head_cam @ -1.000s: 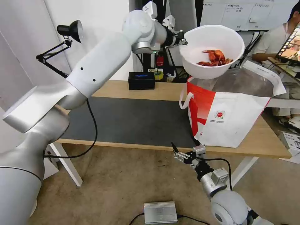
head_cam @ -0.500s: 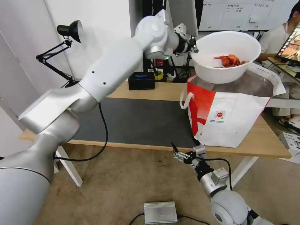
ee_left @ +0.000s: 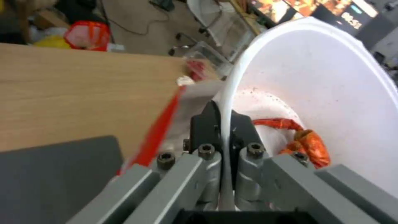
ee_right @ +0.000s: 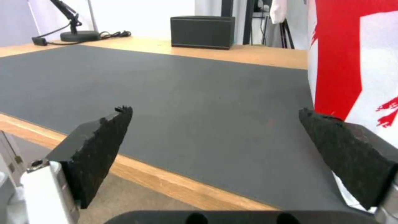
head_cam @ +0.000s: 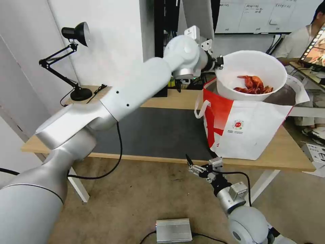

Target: Pick up the trash from the table and place it into the takeout bag.

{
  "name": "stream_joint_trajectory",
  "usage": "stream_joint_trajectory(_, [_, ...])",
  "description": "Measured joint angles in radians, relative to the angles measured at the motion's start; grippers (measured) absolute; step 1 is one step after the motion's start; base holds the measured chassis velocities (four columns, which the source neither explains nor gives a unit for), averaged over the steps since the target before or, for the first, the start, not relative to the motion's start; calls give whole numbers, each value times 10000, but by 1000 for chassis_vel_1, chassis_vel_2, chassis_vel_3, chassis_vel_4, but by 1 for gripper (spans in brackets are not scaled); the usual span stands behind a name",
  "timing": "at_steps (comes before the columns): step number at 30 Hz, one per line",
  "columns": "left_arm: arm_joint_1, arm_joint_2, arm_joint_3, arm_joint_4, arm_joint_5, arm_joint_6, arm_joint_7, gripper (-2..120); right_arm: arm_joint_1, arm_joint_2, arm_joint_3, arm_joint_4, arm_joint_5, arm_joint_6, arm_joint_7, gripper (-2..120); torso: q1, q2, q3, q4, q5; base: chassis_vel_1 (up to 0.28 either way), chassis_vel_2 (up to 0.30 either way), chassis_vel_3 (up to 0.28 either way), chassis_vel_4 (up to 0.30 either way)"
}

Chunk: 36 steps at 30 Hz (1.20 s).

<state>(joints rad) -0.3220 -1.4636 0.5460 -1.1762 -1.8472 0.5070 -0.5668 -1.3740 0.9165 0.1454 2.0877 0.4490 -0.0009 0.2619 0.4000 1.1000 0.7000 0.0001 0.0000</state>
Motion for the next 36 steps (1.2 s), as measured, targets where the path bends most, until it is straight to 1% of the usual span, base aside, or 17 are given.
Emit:
stream_joint_trajectory(4, [41, -58, 11, 153, 226, -160, -218, 0, 0, 0, 0, 0, 0, 0, 0, 100, 0, 0, 0, 0, 0, 0, 0, 0, 0])
stream_joint_trajectory(6, [38, -154, 17, 294, 425, -349, -451, 0, 0, 0, 0, 0, 0, 0, 0, 100, 0, 0, 0, 0, 0, 0, 0, 0, 0])
stream_joint_trajectory(9, [30, -235, 17, 366, 540, -459, -548, 0, 0, 0, 0, 0, 0, 0, 0, 100, 0, 0, 0, 0, 0, 0, 0, 0, 0])
stream_joint_trajectory(10, [37, -294, 36, 384, 737, -589, -597, 0, 0, -1, 0, 0, 0, 0, 0, 100, 0, 0, -1, -2, 0, 0, 0, 0, 0])
stream_joint_trajectory(14, [88, -295, 95, 331, 902, -708, -598, 0, 0, -1, 0, 0, 0, 0, 0, 100, -1, 0, 0, -2, 0, 0, 0, 0, 0])
stream_joint_trajectory(16, [196, -253, 258, 190, 1232, -891, -565, 0, 0, 0, 0, 0, 0, 0, 0, 100, 0, 0, 0, -2, 0, 0, 0, 0, 0])
stream_joint_trajectory(18, [224, -219, 344, 141, 1342, -959, -511, 0, 0, 0, 0, 0, 0, 0, 0, 100, 0, 0, 0, -1, 0, 0, 0, 0, 0])
stream_joint_trajectory(20, [293, -95, 569, -71, 1613, -1129, -280, 0, 0, 0, 0, 0, 0, 0, 0, 100, 0, 0, 0, -1, 0, 0, 0, 0, 0])
stream_joint_trajectory(26, [324, 84, 806, -448, 1779, -1299, -113, 0, 0, 0, 0, 0, 0, 0, 0, 100, 0, 0, 0, -1, 0, 0, 0, 0, 0])
stream_joint_trajectory(32, [324, 297, 864, -783, 1798, -1335, -40, 0, 0, 0, 0, 0, 0, 0, 0, 100, -1, 0, 0, -1, 0, 0, 0, 0, 0])
stream_joint_trajectory(33, [324, 354, 869, -844, 1792, -1335, -32, 1, 0, 0, 0, 0, 0, 0, 0, 100, -1, 0, 0, -1, 0, 0, 0, 0, 0])
stream_joint_trajectory(35, [321, 434, 872, -937, 1759, -1335, -29, 9, 0, 0, 0, 0, 0, 0, 0, 100, 0, 0, 0, -1, -1, 0, 0, 0, 0])
stream_joint_trajectory(36, [321, 434, 872, -937, 1759, -1335, -29, 9, 0, 0, 0, 0, 0, 0, 0, 100, 0, 0, 0, -1, -1, 0, 0, 0, 0])
